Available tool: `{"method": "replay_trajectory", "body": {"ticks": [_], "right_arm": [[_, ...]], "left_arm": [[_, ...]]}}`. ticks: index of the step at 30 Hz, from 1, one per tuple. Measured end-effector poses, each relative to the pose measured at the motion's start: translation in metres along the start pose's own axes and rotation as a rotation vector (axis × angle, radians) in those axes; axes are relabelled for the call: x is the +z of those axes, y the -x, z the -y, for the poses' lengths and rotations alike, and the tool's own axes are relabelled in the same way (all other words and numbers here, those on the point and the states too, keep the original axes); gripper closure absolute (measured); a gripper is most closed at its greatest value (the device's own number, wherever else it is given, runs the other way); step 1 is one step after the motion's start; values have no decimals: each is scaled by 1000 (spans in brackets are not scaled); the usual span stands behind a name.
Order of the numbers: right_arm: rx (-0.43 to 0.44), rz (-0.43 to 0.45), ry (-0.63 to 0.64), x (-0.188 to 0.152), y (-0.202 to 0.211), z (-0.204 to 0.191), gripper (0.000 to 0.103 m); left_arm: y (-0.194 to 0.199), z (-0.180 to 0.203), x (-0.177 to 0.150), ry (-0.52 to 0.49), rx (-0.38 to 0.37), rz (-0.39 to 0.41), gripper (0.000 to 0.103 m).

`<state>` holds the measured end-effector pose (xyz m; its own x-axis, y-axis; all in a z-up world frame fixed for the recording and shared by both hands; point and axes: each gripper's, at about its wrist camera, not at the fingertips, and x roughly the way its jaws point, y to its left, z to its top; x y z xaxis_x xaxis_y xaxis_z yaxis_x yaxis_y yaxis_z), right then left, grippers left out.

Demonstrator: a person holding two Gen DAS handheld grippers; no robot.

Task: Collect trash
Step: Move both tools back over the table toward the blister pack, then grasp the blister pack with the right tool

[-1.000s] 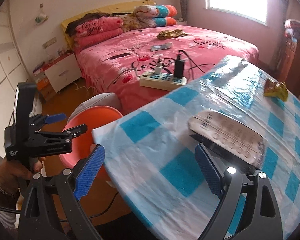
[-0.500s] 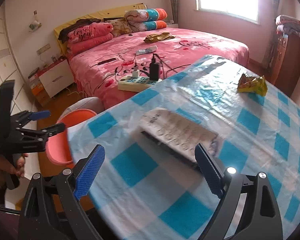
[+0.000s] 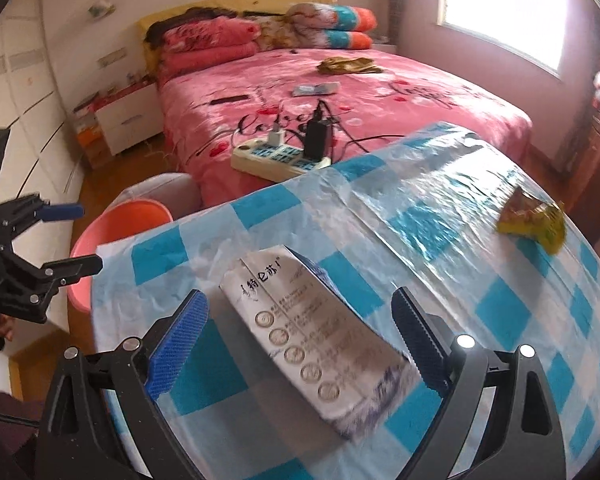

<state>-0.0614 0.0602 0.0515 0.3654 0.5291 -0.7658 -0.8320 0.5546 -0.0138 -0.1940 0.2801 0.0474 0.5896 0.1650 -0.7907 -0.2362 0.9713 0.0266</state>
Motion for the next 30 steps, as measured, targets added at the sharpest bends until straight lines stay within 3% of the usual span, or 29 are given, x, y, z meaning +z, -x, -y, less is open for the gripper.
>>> {"method": "replay_trajectory", "body": {"ticks": [8,16,20,26,30], "right_arm": [[32,-68,56,-7,-27,3,11],[25,-23,20,-23,-20,9,11],[24,-3,-37,-29,-12,13,20],[26,10,-142,-41,-5,25,44],[19,40,-210,-56,4,34,46]], "left_arm": [[-7,15,8,-32,4,-18,12],[-4,32,20,-49,6,0,12],[1,40,32,-38,-20,17,12],[6,51,61,-7,-96,46,12],[0,66,88,21,-193,41,12]]}}
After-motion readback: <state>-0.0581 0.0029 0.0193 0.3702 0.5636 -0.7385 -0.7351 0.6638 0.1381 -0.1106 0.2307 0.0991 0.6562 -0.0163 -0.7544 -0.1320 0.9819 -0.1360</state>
